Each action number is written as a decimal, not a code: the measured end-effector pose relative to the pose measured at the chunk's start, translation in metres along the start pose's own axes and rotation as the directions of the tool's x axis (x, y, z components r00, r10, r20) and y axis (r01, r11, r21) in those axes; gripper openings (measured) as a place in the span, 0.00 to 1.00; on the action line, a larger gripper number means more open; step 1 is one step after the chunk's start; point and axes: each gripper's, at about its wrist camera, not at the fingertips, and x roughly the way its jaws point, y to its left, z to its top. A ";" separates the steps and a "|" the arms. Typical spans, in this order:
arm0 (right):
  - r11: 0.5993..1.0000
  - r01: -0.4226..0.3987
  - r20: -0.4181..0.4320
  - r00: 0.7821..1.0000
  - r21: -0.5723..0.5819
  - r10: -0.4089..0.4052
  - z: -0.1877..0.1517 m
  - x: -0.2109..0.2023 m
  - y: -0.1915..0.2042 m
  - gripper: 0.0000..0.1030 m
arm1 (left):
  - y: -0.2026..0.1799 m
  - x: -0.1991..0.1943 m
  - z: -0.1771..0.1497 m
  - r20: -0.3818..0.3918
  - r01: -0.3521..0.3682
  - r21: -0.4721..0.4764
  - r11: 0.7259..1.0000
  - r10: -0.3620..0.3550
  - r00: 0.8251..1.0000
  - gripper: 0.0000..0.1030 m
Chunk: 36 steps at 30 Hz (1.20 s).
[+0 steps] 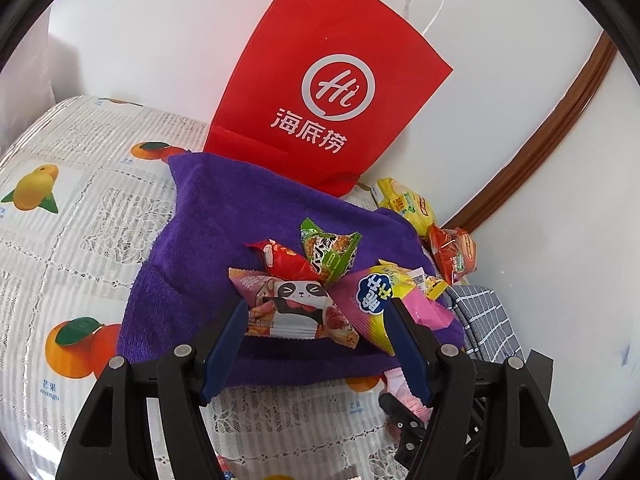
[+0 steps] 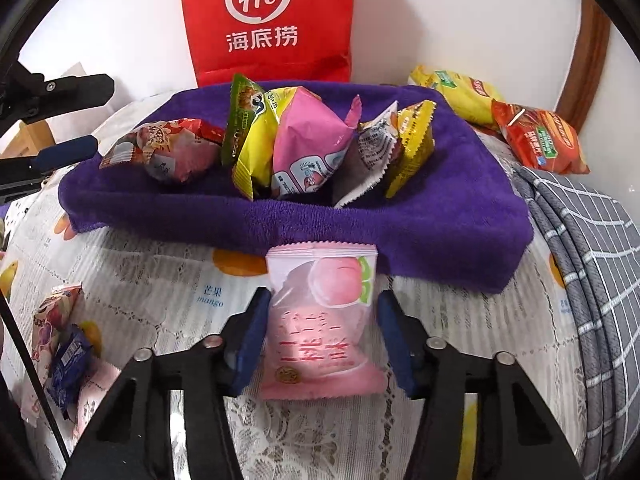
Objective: Organize snacks
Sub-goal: 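Grasp the pink bear lollipop packet with the left gripper while the right holds the peach packet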
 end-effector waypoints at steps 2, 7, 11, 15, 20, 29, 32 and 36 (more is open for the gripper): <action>1.000 0.009 0.003 1.000 0.003 -0.009 -0.003 -0.005 0.000 0.44 | -0.001 -0.002 0.000 0.004 -0.001 0.006 1.000 0.001 1.000 0.66; 0.999 0.003 0.003 1.000 0.045 -0.003 -0.011 -0.011 -0.007 0.44 | -0.003 -0.005 -0.001 0.007 0.011 0.016 1.000 -0.011 1.000 0.66; 0.996 -0.007 0.010 1.000 0.093 0.006 -0.017 -0.016 -0.015 0.44 | -0.003 -0.007 -0.002 0.006 0.016 0.016 1.000 -0.016 1.000 0.66; 0.988 -0.043 0.025 0.999 0.149 0.040 -0.027 -0.024 -0.024 0.42 | -0.004 -0.012 -0.004 0.014 0.018 0.028 0.999 -0.019 1.000 0.66; 0.990 -0.023 0.022 1.000 0.141 0.020 -0.036 -0.032 -0.020 0.41 | -0.005 -0.020 -0.009 0.019 0.022 0.050 0.999 -0.023 1.000 0.66; 0.994 0.015 0.005 1.000 0.105 -0.016 -0.036 -0.031 -0.013 0.43 | 0.002 -0.033 -0.043 -0.079 0.017 0.053 0.998 -0.012 0.997 0.66; 0.995 0.019 0.003 1.000 0.095 -0.020 -0.036 -0.030 -0.011 0.44 | 0.005 -0.043 -0.056 -0.114 -0.041 0.055 0.998 0.047 0.992 0.66; 0.995 0.013 0.004 1.000 0.100 -0.014 -0.036 -0.031 -0.012 0.44 | 0.007 -0.046 -0.076 -0.171 -0.110 0.058 0.992 0.118 0.978 0.66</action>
